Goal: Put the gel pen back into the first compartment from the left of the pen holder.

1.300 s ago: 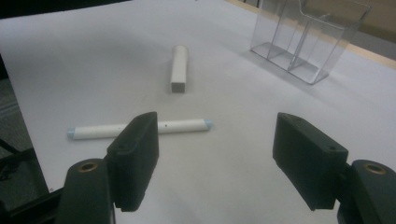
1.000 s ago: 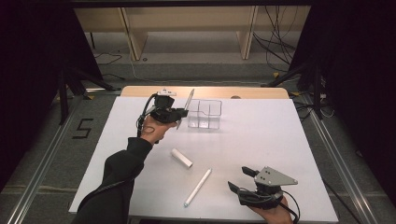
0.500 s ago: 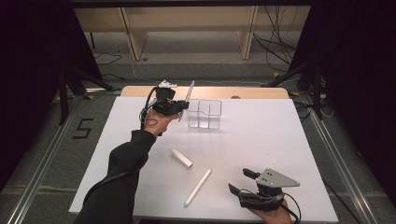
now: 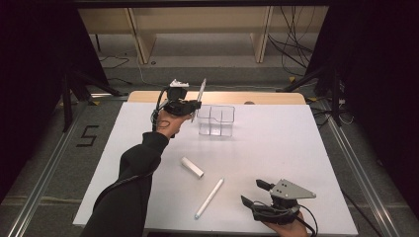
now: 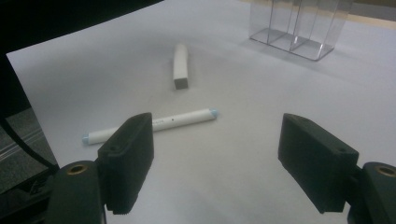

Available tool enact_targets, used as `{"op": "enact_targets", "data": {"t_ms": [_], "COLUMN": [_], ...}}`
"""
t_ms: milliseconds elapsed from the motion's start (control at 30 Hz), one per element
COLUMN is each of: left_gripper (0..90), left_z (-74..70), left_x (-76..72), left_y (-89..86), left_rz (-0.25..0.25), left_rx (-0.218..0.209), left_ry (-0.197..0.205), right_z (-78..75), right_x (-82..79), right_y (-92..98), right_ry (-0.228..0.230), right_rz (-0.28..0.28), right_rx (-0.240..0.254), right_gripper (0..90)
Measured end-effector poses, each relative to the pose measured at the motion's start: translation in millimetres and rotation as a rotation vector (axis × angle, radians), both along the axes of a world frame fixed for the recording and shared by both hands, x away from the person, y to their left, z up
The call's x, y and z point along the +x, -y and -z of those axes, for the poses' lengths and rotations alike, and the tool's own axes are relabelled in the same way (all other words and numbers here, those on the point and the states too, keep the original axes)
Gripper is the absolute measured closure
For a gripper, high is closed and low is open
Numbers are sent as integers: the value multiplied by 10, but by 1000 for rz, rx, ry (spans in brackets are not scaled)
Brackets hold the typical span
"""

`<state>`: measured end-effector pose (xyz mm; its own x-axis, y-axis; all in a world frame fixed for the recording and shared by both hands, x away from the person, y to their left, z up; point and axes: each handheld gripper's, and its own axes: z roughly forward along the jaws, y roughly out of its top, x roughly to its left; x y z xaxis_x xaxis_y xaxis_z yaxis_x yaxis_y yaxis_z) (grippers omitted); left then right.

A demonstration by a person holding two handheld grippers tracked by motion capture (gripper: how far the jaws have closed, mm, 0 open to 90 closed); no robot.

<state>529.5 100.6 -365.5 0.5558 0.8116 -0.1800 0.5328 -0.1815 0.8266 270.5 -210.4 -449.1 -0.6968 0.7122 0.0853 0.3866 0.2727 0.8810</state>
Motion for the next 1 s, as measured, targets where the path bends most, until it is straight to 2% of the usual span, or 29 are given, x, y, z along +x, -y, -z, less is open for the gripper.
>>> {"op": "enact_targets", "data": {"t_ms": [167,267,700,1000], "left_gripper": [786,786,786,785], "left_z": [-21,-19,-37,24], "left_x": [58,109,225,302], "left_y": [28,40,209,327], "left_rz": [-24,-35,-38,-44], "left_rx": [-13,-35,-21,-14], "left_ry": [14,-1,4,1], "right_z": [8,10,16,8], "right_x": [-1,3,-5,-18], "right_y": [-6,-7,-25,-32], "right_ry": [3,2,5,8], "right_rz": [0,-1,-15,-19], "right_rx": [-9,-8,-20,-19], "right_gripper": [277,277,278,277]}}
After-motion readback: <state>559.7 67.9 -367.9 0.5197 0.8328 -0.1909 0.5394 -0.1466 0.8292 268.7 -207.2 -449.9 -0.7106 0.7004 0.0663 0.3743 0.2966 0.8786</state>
